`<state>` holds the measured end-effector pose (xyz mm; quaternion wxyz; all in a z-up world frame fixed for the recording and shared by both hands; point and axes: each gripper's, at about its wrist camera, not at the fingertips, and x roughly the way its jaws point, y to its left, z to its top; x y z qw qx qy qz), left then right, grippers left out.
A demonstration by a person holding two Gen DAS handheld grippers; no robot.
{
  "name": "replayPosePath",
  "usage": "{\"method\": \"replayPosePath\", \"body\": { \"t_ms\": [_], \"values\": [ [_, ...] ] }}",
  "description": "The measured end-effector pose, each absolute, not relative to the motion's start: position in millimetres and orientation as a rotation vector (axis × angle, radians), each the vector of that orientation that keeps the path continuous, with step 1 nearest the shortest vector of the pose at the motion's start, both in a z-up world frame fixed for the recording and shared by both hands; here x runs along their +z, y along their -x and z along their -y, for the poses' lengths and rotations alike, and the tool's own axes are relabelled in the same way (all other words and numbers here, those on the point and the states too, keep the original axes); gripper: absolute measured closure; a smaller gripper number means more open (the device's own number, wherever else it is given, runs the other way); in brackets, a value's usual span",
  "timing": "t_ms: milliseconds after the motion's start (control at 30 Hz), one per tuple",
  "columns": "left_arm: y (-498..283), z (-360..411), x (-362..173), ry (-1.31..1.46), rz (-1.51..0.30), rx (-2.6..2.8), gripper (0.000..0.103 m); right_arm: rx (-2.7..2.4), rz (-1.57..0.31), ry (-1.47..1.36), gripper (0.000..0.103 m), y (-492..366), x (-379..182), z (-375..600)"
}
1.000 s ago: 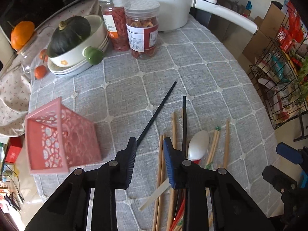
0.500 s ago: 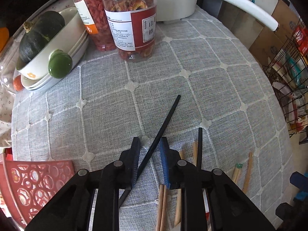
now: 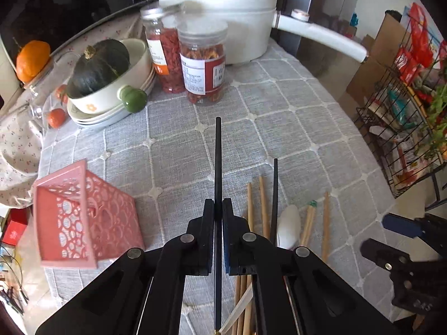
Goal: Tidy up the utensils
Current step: 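Lift the black chopstick with the left gripper while the right gripper grasps a wooden chopstick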
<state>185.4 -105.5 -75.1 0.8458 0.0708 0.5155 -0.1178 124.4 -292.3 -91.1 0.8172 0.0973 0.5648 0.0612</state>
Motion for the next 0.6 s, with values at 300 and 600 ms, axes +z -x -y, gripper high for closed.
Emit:
{"method": "replayPosePath", "body": {
  "t_ms": [300, 600],
  "values": [
    [-95.2, 57.2, -7.8, -0.081, -0.947, -0.298, 0.098, 0.154, -1.254, -0.207, 0.062, -132.3, -109.9, 271.7],
    [-52.2, 12.9, 5.5, 0.028, -0.844, -0.290, 0.097, 0.080, -1.313, -0.203, 0.069, -151.2, -139.5, 257.5]
  ]
}}
